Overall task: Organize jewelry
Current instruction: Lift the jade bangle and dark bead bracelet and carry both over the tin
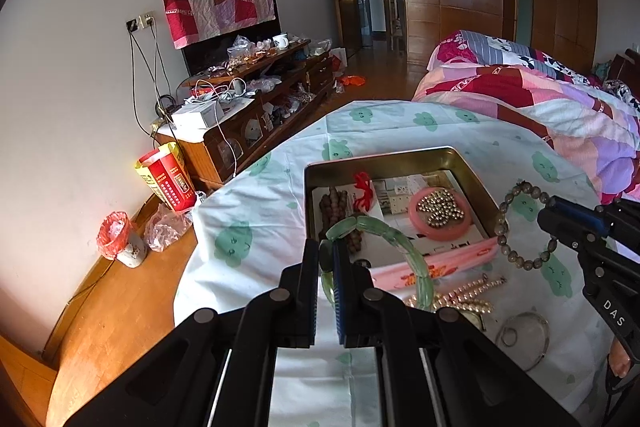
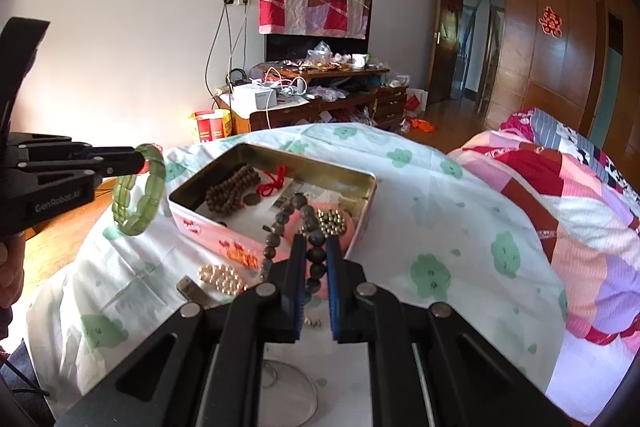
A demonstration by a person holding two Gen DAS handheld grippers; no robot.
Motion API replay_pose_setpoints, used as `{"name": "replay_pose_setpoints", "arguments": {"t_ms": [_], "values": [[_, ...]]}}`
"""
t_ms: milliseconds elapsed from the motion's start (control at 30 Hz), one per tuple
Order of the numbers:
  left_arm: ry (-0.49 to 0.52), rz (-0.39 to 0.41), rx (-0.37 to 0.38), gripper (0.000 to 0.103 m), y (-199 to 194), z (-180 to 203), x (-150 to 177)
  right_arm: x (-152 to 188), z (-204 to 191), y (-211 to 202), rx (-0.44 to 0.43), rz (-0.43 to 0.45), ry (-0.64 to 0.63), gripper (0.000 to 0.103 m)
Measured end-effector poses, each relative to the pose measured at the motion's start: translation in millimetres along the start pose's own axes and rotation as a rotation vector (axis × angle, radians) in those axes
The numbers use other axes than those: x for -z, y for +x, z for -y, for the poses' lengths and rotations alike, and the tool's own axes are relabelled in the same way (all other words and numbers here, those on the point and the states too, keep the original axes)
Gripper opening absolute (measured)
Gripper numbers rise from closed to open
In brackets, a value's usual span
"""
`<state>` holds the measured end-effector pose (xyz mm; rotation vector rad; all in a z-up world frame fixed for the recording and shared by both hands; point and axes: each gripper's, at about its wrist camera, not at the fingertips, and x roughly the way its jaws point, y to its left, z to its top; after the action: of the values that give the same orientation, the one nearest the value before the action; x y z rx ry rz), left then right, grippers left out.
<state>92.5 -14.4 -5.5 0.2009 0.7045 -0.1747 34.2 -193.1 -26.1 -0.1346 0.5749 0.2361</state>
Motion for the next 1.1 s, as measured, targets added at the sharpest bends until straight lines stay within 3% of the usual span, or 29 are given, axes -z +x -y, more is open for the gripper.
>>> {"name": "replay_pose_setpoints", "arguments": {"t_ms": [1100], "values": [[0.020, -0.017, 0.000, 0.006, 36, 1, -51, -38, 6, 30, 0.013, -0.016, -0.031, 0.012]]}}
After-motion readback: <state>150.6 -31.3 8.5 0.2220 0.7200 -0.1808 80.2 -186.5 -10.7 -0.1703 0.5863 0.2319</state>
